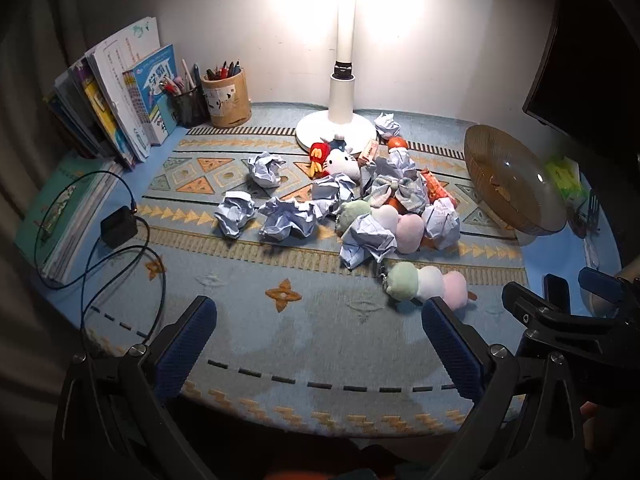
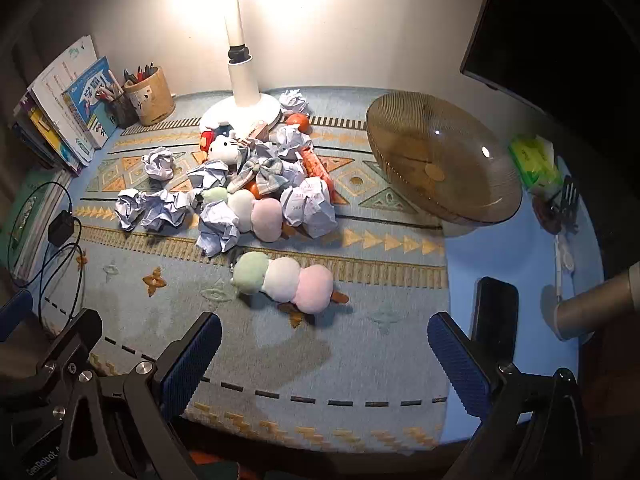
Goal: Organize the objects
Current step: 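Move both tools toward the crumpled paper balls on the mat, then close the left tool on a paper ball while the right tool grasps another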
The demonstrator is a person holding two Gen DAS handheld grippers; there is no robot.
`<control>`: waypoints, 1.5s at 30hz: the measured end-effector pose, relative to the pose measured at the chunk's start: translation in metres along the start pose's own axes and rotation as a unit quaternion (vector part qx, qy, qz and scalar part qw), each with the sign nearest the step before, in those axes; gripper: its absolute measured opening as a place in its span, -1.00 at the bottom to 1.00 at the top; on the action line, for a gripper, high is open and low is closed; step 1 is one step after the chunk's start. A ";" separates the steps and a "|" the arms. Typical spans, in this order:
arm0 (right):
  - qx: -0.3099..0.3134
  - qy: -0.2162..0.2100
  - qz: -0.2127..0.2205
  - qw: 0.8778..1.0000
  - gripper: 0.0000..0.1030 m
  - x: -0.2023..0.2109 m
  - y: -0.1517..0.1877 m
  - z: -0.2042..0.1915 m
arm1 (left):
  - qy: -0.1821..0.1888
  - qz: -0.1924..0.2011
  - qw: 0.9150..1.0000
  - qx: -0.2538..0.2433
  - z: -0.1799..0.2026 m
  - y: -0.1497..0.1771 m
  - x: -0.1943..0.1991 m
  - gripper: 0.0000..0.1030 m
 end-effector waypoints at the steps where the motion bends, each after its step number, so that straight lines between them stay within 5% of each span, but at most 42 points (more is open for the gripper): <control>1: 0.001 0.005 0.002 1.000 1.00 0.000 -0.003 0.000 | 0.000 0.000 1.000 -0.005 -0.001 -0.004 -0.003 0.98; 24: -0.084 -0.014 -0.020 0.996 1.00 -0.064 -0.095 -0.036 | 0.042 -0.031 0.998 0.026 -0.106 -0.112 -0.108 0.98; 38: -0.131 -0.062 -0.027 0.989 1.00 -0.142 -0.217 -0.016 | 0.093 -0.101 0.990 0.003 -0.107 -0.145 -0.215 0.98; 45: -0.104 -0.066 -0.066 0.990 0.77 -0.218 -0.273 -0.019 | 0.134 -0.143 0.980 -0.033 -0.091 -0.137 -0.248 0.97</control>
Point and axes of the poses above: each gripper's, at about its wrist camera, not at the fingertips, and x roughly against the way its jaws point, z to its right, y to its underside, the point moved 10 cm from there along -x, roughly the way its jaws point, and after that the axes turned 1 degree about -z, right-handed, at the moved point
